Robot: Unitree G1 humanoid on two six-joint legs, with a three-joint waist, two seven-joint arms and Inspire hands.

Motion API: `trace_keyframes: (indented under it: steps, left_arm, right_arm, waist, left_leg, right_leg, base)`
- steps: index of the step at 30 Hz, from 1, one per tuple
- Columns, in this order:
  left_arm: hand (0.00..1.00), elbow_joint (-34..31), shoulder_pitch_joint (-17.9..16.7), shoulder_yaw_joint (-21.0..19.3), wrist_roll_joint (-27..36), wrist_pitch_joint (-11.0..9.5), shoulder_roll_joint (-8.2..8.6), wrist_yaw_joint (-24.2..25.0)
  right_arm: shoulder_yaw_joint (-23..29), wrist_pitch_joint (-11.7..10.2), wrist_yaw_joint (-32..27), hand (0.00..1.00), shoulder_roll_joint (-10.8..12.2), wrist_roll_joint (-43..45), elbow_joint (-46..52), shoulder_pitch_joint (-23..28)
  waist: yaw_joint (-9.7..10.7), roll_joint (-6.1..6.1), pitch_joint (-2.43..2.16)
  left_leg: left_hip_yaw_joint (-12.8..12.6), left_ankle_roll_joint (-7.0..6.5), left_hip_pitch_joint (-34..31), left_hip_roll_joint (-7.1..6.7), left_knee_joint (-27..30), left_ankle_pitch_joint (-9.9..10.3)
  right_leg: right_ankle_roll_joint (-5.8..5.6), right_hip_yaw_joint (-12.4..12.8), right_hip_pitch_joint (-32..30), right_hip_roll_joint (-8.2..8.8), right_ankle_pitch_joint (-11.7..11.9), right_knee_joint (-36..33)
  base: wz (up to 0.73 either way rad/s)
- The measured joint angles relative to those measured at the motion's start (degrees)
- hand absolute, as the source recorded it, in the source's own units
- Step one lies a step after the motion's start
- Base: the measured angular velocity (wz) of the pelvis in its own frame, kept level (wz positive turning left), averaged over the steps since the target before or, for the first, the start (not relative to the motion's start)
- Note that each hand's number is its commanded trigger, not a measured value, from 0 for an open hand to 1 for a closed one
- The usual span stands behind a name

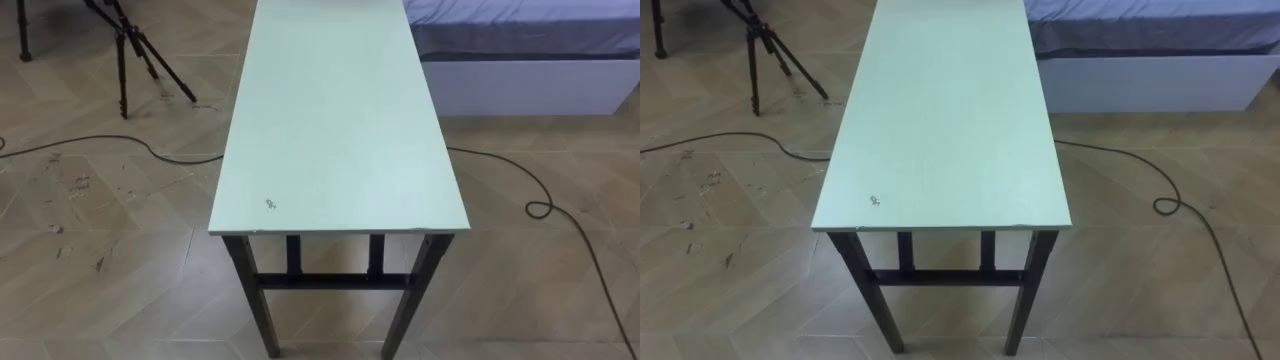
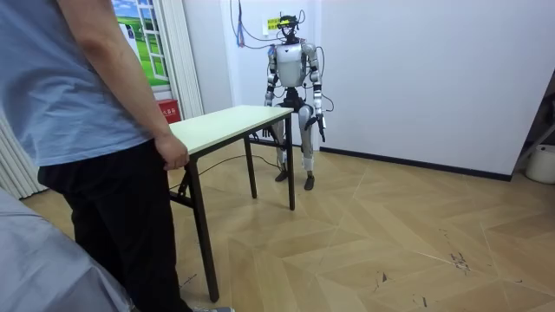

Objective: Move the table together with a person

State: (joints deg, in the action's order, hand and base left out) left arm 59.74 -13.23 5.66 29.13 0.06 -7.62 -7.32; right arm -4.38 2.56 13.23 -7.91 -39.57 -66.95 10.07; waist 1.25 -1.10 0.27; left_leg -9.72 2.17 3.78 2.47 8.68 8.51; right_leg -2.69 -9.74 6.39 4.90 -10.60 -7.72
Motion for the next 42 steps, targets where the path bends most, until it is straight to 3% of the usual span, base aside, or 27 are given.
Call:
trace_keyframes:
  steps: [8, 14, 21, 26, 29, 31, 33, 37, 39, 40, 42]
  left_arm:
    - [0.0, -0.01, 0.24, 0.02, 0.24, -0.1, 0.0, 0.15]
    - [0.0, 0.96, 0.65, -0.39, 1.43, 0.64, 0.0, 3.39]
    - [0.0, 2.82, 1.36, -0.09, 14.64, 2.44, 0.38, 9.07]
    - [0.0, 3.38, 2.59, 0.16, 21.8, 2.59, 0.71, 11.39]
    - [0.0, 2.8, 3.09, 3.04, 27.16, 3.02, 0.14, 11.47]
    - [0.0, 1.46, 3.32, 4.72, 32.92, 3.84, -0.47, 11.3]
    - [0.0, -0.3, 3.84, 6.05, 35.11, 4.2, -0.86, 11.05]
    - [0.0, -6.69, 3.83, 9.76, 40.35, 4.71, -2.15, 8.86]
    - [0.0, -16.97, 4.1, 11.35, 44.55, 4.95, -1.45, 8.69]
    - [0.0, -19.16, 4.56, 11.7, 45.31, 4.99, -1.06, 8.8]
    - [0.0, -24.73, 7.6, 13.56, 48.02, 5.94, 1.38, 9.39]
  right_arm:
    - [0.0, -0.02, -0.01, 0.0, 0.07, 1.84, -0.18, -0.42]
    - [0.21, 0.07, 0.03, 0.0, 0.27, 1.54, -0.66, -0.9]
    - [1.47, 1.28, 0.8, 0.0, 0.2, 0.49, -0.73, -1.08]
    - [1.77, 2.38, 0.88, 0.0, 0.23, -3.92, -0.38, -1.21]
    - [1.28, 3.71, 0.41, 0.0, -0.62, -9.0, 1.87, -1.07]
    - [0.35, 4.6, 0.25, 0.0, -0.49, -16.04, 8.0, -1.19]
    - [-1.81, 4.61, 0.08, 0.0, 0.29, -21.9, 12.3, -1.67]
    - [-7.44, 5.72, -0.23, 0.0, 1.88, -27.87, 26.86, -2.08]
    - [-10.65, 6.98, -0.02, 0.0, 2.77, -30.55, 34.41, -2.67]
    - [-11.27, 7.39, 0.01, 0.0, 2.84, -31.0, 35.62, -3.06]
    - [-12.51, 8.68, -0.08, 0.0, 2.82, -32.84, 40.12, -3.62]
  waist:
    - [0.03, -0.06, 0.06]
    - [0.01, 0.04, 0.11]
    - [0.01, 0.42, -0.03]
    - [-0.02, 0.79, -0.04]
    - [0.09, 1.03, 0.16]
    - [0.31, 1.43, 0.44]
    - [0.12, 1.58, 0.27]
    - [0.2, 2.1, 0.43]
    - [0.46, 2.15, 0.46]
    - [0.45, 2.15, 0.46]
    - [0.44, 2.26, 0.51]
  left_leg:
    - [-0.09, 0.0, -0.03, 0.0, 0.0, 0.0]
    - [-0.03, 0.0, -0.21, 0.0, 0.03, 0.0]
    - [-0.09, 0.0, -0.13, 0.0, 0.05, 0.0]
    - [-0.13, -0.02, -0.63, 0.0, 0.46, 0.01]
    - [-0.68, -0.04, -1.07, 0.01, 0.69, 0.02]
    - [-0.94, -0.05, -1.42, 0.09, 0.84, 0.02]
    - [-0.94, -0.09, -1.96, 0.13, 0.97, 0.05]
    - [-0.55, -0.2, -2.74, 0.12, 1.41, 0.11]
    - [-0.29, -0.4, -3.12, 0.07, 1.94, 0.26]
    - [-0.29, -0.41, -3.08, 0.05, 1.95, 0.27]
    - [-0.33, -0.44, -3.02, 0.01, 1.97, 0.28]
  right_leg:
    - [0.0, 0.11, 0.01, 0.0, 0.0, 0.0]
    - [0.0, 0.04, -0.16, 0.0, 0.0, 0.01]
    - [0.01, 0.13, -0.15, 0.01, 0.01, -0.11]
    - [0.0, -0.05, -0.39, 0.06, 0.0, -0.18]
    - [0.0, 0.11, -0.99, 0.12, 0.0, -0.82]
    - [0.02, 0.34, -1.62, 0.14, 0.01, -1.01]
    - [0.01, 0.38, -2.27, 0.13, 0.01, -1.12]
    - [0.05, 0.15, -2.65, 0.13, 0.05, -1.5]
    - [0.05, -0.02, -2.56, 0.22, 0.05, -2.08]
    - [0.05, 0.01, -2.51, 0.24, 0.05, -2.11]
    - [0.04, 0.11, -2.3, 0.26, 0.05, -2.31]
  base:
    - [0.0]
    - [0.0]
    - [0.0]
    - [0.0]
    - [-0.02]
    - [-0.06]
    - [0.0]
    - [0.05]
    - [0.18]
    - [0.04]
    - [-0.02]
